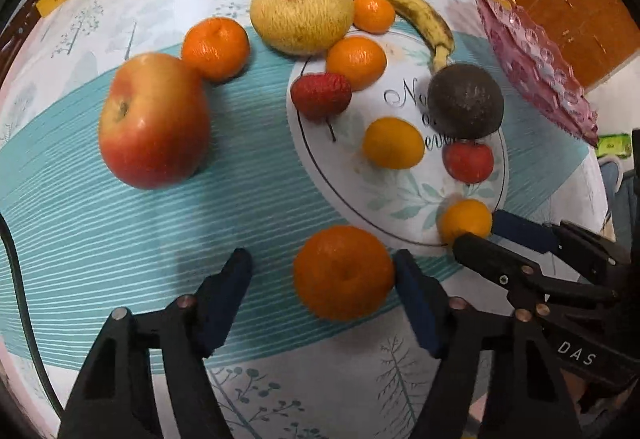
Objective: Organize fruits
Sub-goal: 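Grasp the large orange with the left tool while the right tool grasps a small orange, then carry both oranges into the pink glass bowl and open both tools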
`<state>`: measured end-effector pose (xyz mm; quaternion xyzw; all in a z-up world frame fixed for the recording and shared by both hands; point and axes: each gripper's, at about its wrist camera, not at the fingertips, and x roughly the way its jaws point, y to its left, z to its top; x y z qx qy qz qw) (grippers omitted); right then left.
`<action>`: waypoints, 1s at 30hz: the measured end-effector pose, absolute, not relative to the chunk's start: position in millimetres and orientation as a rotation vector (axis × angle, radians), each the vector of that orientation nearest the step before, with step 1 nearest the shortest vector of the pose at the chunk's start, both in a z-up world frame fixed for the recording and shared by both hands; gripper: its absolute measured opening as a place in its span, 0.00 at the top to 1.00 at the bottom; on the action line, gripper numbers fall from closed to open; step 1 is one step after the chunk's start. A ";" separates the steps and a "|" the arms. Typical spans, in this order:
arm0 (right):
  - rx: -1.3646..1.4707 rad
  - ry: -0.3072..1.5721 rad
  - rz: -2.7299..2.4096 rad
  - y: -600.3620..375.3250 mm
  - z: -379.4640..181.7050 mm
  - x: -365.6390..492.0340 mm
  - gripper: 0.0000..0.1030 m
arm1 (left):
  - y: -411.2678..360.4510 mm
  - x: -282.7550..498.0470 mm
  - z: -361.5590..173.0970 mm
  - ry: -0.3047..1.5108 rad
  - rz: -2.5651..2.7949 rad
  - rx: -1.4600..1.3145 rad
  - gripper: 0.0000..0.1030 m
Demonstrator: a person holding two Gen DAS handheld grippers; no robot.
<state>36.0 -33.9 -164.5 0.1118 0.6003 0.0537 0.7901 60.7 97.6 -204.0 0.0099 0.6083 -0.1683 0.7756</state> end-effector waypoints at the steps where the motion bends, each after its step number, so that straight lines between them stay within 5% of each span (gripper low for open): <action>1: 0.239 1.294 0.121 -32.8 -165.6 35.7 0.52 | 96.0 59.8 -204.1 1.312 -0.372 0.033 0.36; 8: 0.234 1.283 0.169 -25.2 -166.3 38.4 0.67 | 88.7 58.7 -202.4 1.308 -0.431 0.027 0.56; 20: 0.185 1.207 0.151 -26.4 -151.9 25.5 0.68 | 74.1 53.8 -190.4 1.314 -0.402 0.137 0.57; 30: 0.180 1.021 0.049 -70.2 -86.7 2.5 0.68 | 19.5 56.6 -112.1 1.164 -0.488 0.202 0.57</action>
